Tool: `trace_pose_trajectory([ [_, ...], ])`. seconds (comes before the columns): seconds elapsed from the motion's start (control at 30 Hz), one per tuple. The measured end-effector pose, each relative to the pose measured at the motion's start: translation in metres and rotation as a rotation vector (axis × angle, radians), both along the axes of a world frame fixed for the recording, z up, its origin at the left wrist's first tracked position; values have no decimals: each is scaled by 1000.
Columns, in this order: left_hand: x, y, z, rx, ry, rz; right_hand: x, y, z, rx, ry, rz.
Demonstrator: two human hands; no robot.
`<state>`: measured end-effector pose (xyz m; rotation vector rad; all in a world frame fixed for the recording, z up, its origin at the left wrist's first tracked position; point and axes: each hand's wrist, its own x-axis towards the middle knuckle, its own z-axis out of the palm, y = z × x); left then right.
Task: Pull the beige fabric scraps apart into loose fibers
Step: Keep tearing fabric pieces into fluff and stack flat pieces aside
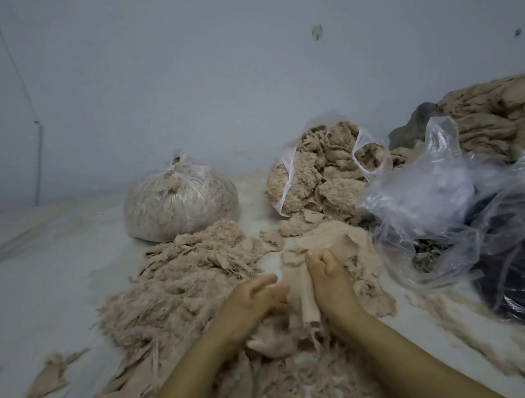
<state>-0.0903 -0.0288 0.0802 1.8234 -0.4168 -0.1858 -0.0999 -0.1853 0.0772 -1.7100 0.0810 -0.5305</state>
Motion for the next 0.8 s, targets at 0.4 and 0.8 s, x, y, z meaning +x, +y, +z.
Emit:
trace_pose_trajectory([
  [0.4, 10, 29, 3, 207, 37, -149, 19, -16, 7, 120, -41, -378],
  [0.8, 8, 3, -10, 122, 137, -137, 10, 14, 6, 180, -41, -146],
])
